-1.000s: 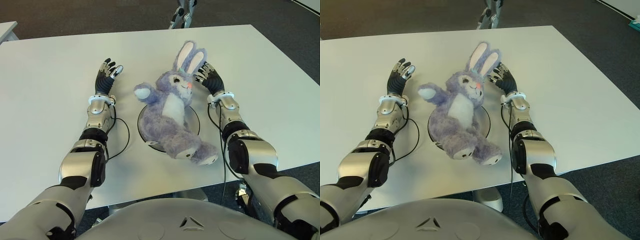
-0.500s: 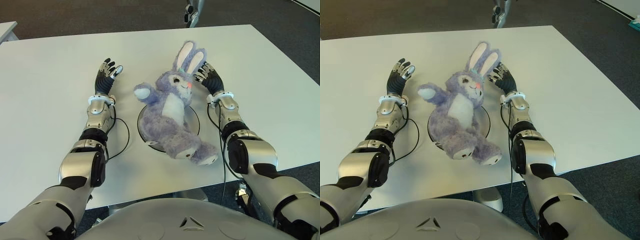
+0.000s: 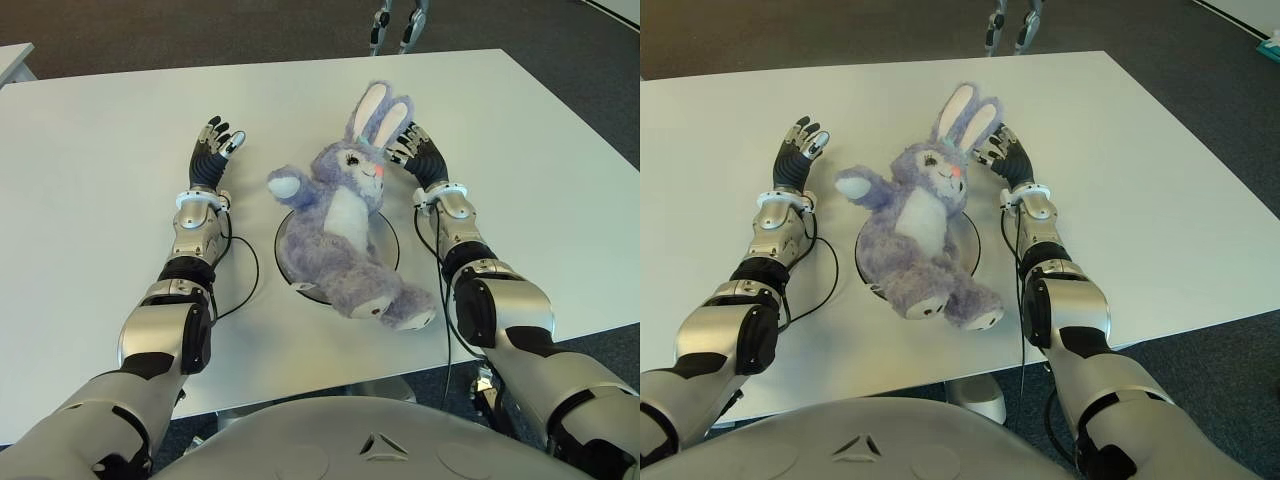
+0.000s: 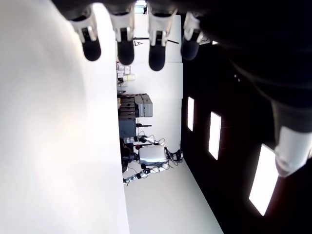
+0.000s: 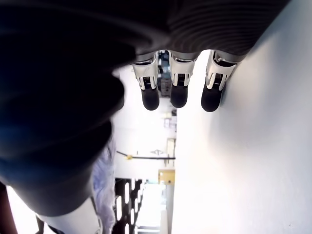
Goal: Put the doll into the plate.
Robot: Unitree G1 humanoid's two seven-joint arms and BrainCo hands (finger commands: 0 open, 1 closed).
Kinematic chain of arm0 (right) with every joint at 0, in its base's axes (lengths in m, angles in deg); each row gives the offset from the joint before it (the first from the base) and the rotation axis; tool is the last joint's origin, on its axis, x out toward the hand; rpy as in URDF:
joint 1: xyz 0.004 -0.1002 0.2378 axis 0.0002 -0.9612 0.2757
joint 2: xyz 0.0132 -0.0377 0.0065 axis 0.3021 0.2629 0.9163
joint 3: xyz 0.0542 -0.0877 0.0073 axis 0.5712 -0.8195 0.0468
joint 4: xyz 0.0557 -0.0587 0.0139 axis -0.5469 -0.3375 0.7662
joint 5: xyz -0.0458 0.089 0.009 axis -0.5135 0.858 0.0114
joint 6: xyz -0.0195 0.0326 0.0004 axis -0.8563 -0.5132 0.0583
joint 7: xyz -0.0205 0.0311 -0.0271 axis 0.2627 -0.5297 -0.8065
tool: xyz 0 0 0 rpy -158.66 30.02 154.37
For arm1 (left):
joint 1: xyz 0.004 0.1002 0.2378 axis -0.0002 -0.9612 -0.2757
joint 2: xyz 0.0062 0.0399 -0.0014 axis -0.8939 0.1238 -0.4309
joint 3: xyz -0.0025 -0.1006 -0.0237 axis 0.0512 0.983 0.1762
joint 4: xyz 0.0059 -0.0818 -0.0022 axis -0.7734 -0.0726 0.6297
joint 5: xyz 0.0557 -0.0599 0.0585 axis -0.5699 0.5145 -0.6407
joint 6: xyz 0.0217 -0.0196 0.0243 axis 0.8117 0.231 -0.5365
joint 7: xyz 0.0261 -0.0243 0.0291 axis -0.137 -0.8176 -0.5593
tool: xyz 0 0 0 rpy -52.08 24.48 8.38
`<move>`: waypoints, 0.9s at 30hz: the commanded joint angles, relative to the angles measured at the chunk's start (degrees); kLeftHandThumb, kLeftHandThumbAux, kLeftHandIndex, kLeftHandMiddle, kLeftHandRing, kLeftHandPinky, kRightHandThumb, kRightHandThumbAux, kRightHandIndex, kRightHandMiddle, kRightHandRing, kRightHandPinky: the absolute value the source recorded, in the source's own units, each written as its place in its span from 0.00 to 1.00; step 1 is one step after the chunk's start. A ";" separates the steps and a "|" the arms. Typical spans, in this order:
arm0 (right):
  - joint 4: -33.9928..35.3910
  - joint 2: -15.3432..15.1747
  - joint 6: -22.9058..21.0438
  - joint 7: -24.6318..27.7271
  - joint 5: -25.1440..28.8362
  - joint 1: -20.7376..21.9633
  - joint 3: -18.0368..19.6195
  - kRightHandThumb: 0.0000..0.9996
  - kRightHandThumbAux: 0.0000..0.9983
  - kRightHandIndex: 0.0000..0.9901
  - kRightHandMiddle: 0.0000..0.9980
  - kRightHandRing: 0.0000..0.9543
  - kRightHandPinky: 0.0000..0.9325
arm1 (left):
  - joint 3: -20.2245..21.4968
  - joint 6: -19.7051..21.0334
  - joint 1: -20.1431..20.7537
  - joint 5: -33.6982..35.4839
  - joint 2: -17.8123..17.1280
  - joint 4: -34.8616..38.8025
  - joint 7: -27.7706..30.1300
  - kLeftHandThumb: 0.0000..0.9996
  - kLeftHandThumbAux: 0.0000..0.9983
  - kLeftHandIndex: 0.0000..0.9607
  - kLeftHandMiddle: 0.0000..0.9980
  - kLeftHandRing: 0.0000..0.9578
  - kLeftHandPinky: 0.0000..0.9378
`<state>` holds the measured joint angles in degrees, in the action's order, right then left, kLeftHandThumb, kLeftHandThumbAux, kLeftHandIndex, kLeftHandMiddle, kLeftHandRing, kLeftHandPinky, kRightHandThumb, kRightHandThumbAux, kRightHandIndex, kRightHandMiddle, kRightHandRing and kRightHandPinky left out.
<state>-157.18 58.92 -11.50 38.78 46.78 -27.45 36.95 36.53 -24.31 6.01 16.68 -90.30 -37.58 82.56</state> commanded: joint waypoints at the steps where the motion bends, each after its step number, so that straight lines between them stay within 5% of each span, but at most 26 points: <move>1: -3.62 2.08 -3.93 -1.25 -0.17 -5.43 0.12 0.13 0.80 0.03 0.03 0.03 0.05 | -0.17 3.12 -5.75 -0.04 1.63 -3.27 -0.03 0.00 0.56 0.01 0.13 0.12 0.07; 27: -3.60 3.73 -3.97 -5.02 0.87 -5.45 1.96 0.17 0.78 0.04 0.04 0.02 0.05 | 0.17 3.46 -7.86 -0.09 0.98 -2.16 -0.40 0.00 0.54 0.04 0.15 0.13 0.08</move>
<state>-157.16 60.34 -11.62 34.57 47.15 -27.20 38.46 36.72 -24.30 4.77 16.62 -90.62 -36.08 82.56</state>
